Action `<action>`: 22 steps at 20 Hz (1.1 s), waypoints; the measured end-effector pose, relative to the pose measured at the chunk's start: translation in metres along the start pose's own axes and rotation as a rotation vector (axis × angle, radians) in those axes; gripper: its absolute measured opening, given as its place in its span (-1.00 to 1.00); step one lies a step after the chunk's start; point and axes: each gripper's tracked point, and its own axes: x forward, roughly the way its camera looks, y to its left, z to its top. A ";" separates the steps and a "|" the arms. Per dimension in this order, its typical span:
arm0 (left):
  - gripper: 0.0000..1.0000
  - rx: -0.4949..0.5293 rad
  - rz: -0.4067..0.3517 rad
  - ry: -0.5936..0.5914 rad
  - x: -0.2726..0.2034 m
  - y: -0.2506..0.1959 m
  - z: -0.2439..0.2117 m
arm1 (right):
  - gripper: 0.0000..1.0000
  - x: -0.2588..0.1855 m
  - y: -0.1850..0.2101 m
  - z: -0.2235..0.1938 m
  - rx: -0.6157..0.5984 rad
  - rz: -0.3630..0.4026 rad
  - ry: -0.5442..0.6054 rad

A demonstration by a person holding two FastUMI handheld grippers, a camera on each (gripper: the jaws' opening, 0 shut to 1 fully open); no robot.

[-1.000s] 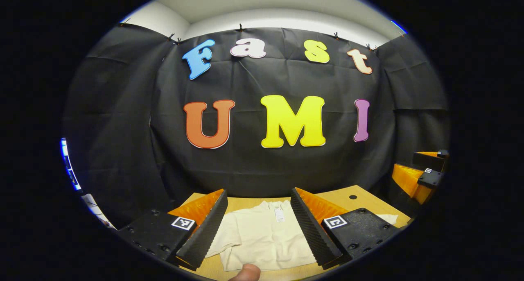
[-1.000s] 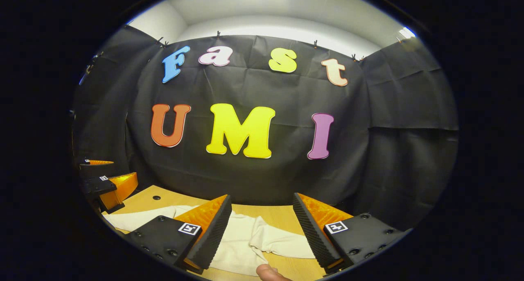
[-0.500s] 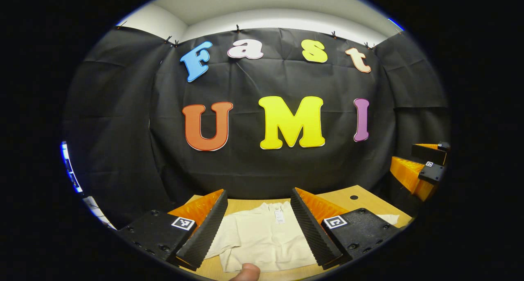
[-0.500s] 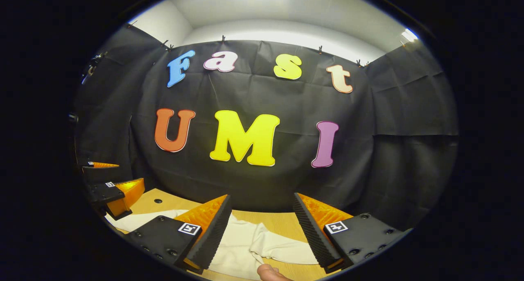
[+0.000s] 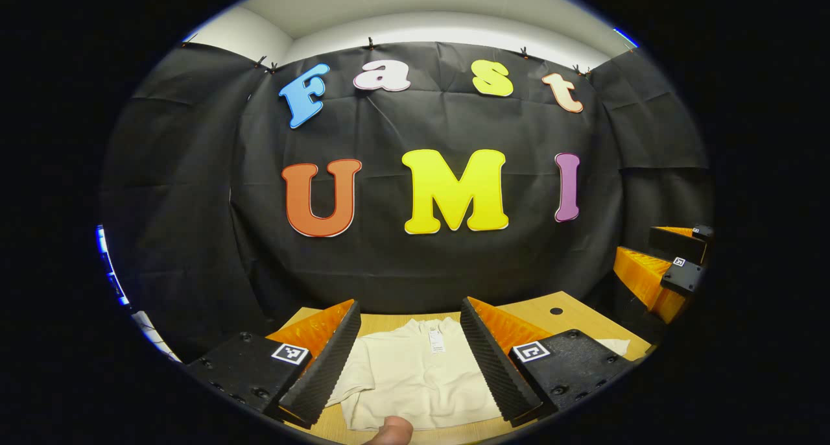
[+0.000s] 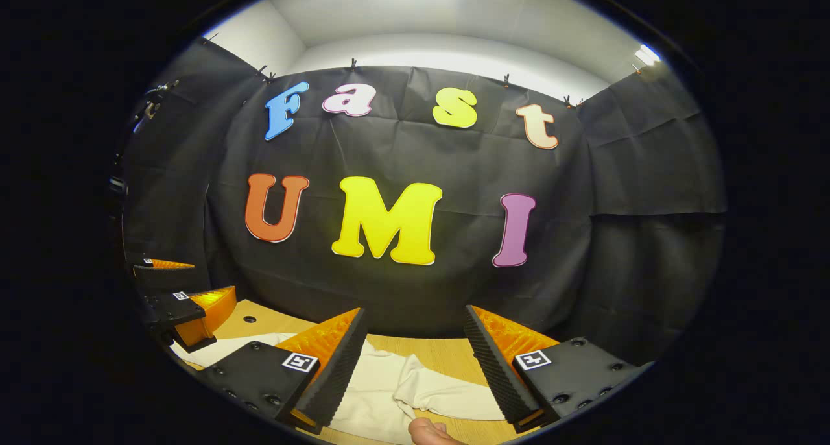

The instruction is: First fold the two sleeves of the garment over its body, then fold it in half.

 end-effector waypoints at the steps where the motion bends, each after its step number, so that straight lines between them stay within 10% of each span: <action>1: 0.96 0.000 -0.001 0.005 0.000 -0.001 -0.001 | 0.86 0.000 -0.001 -0.001 -0.004 -0.003 0.001; 10: 0.96 0.001 0.000 0.022 0.005 -0.018 -0.005 | 0.87 0.013 -0.025 -0.001 0.004 -0.025 -0.023; 22: 0.96 0.028 0.016 0.032 0.010 -0.070 -0.007 | 0.89 0.052 -0.152 -0.081 -0.007 -0.170 0.071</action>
